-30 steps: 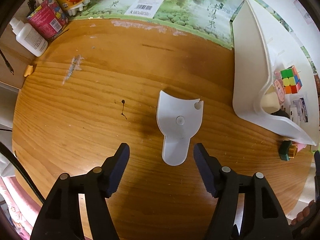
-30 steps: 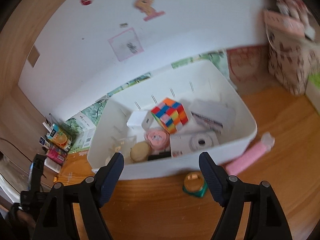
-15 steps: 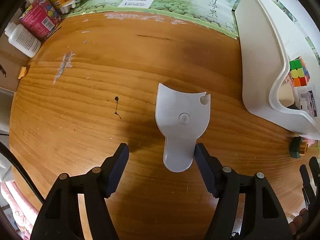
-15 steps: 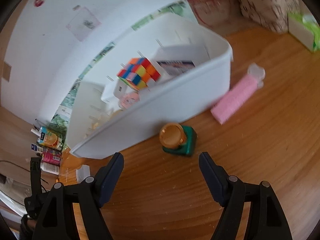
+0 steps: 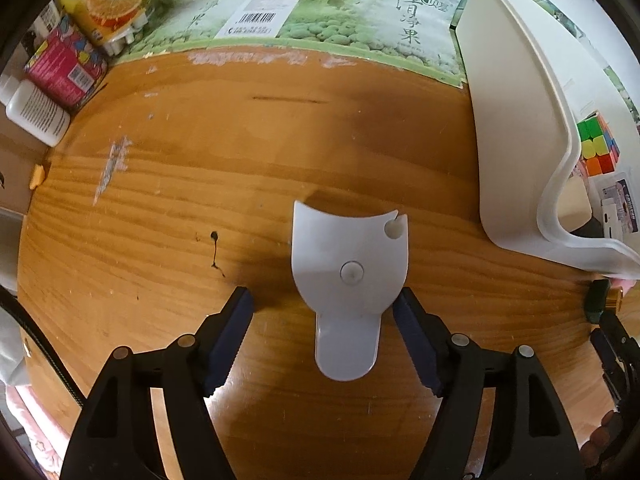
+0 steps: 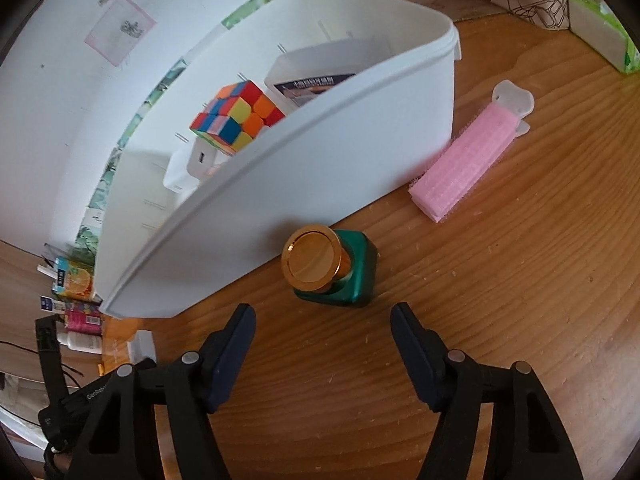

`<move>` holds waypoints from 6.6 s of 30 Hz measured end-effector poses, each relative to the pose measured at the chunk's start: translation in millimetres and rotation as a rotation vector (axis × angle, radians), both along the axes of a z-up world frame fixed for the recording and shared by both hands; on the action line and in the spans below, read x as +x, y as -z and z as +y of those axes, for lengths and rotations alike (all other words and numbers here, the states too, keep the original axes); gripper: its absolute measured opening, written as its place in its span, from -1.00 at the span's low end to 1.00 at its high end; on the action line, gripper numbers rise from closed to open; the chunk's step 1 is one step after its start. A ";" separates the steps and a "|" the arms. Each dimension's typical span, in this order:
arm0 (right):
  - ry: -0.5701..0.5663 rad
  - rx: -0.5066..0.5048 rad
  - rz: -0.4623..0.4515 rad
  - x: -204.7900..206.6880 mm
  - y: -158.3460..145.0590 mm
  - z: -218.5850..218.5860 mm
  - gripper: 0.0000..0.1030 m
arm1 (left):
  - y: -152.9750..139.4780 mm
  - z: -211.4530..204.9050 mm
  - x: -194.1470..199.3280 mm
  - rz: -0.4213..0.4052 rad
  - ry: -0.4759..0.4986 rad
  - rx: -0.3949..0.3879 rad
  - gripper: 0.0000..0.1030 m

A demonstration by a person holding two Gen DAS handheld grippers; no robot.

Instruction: Organize rigid objects

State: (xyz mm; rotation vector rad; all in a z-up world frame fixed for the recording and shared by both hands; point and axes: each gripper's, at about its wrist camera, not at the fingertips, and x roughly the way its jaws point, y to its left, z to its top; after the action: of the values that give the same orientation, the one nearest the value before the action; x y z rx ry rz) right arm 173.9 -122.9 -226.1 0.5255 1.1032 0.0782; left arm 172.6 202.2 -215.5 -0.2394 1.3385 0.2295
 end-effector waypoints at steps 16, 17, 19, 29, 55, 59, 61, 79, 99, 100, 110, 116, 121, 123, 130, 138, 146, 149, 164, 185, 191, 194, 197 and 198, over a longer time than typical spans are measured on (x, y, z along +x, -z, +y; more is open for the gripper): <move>-0.056 -0.232 -0.025 14.1 -1.8 22.5 -0.12 | 0.7 -12.0 13.8 -0.114 -0.021 0.068 0.18; -0.058 -0.236 -0.026 14.1 -1.7 21.7 -0.15 | -0.2 -11.6 13.2 -0.125 -0.021 0.071 0.15; -0.069 -0.238 -0.029 13.6 -1.6 21.1 -0.15 | 0.8 -10.8 10.8 -0.125 -0.025 0.070 0.15; -0.119 -0.221 -0.008 0.6 1.7 34.7 -0.15 | 2.0 0.6 -4.8 -0.099 -0.046 0.062 0.14; -0.363 -0.229 -0.260 -64.6 -72.6 75.6 -0.23 | -101.3 6.8 -62.7 -0.667 -0.139 -0.093 0.14; -0.369 -0.294 -0.374 -62.2 -105.7 65.4 -0.23 | -125.1 -2.3 -58.8 -0.769 -0.093 -0.103 0.14; -0.372 -0.336 -0.439 -62.8 -123.6 60.4 -0.23 | -137.1 -10.1 -60.2 -0.814 -0.067 -0.107 0.14; -0.327 -0.578 -0.715 -39.1 -154.0 41.2 -0.23 | -178.0 -84.2 -37.9 -0.974 0.167 0.001 0.14; -0.377 -0.566 -0.661 17.6 -98.4 37.2 -0.22 | -135.5 -140.1 -1.7 -0.920 0.315 0.302 0.15; -0.382 -0.563 -0.647 20.4 -95.9 37.7 -0.22 | -133.0 -139.7 1.4 -0.907 0.311 0.302 0.15; -0.397 -0.543 -0.561 30.6 -83.9 41.2 0.12 | -125.9 -134.9 12.7 -0.854 0.308 0.260 0.56; -0.377 -0.560 -0.590 14.2 -99.4 42.3 0.41 | -140.8 -135.8 -1.4 -0.888 0.307 0.239 0.63; -0.348 -0.570 -0.615 -3.5 -113.7 38.4 0.52 | -154.2 -133.4 -19.4 -0.926 0.282 0.219 0.69; -0.328 -0.565 -0.609 -11.1 -117.3 34.0 0.52 | -156.2 -131.3 -27.1 -0.927 0.269 0.202 0.69; -0.260 -0.566 -0.566 -43.3 -119.9 16.2 0.52 | -146.4 -123.1 -49.6 -0.819 0.244 0.067 0.69; -0.185 -0.516 -0.469 -72.5 -105.1 -13.3 0.53 | -126.6 -127.8 -66.9 -0.688 0.249 0.018 0.69; -0.114 -0.450 -0.373 -88.9 -84.7 -50.5 0.58 | -110.1 -133.2 -73.9 -0.595 0.230 -0.018 0.69; -0.106 -0.443 -0.338 -88.9 -75.1 -62.0 0.58 | -113.1 -137.2 -76.9 -0.598 0.219 -0.008 0.69; -0.294 -0.440 -0.314 -73.7 -57.6 -96.1 0.61 | -125.7 -175.4 -91.9 -0.557 0.096 0.020 0.69; -0.552 -0.471 -0.368 7.5 -32.6 -104.3 0.99 | -92.1 -193.7 -134.6 -0.329 -0.193 0.049 0.69; -0.592 -0.472 -0.368 32.6 -19.6 -94.3 0.99 | -92.2 -192.4 -135.1 -0.298 -0.229 0.076 0.69; -0.622 -0.482 -0.366 41.9 -10.6 -87.2 0.99 | -89.8 -191.5 -134.0 -0.274 -0.241 0.088 0.69; -0.645 -0.497 -0.356 49.1 -0.4 -81.6 0.99 | -86.5 -191.3 -133.0 -0.248 -0.245 0.094 0.69; -0.649 -0.502 -0.354 50.9 2.2 -80.6 0.99 | -85.6 -191.1 -132.6 -0.241 -0.245 0.096 0.69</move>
State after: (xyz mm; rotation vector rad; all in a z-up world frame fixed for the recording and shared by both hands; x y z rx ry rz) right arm 224.8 -203.6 -228.2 -0.3025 0.8628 0.4315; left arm 40.0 11.1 -129.9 -0.3393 1.0559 0.4557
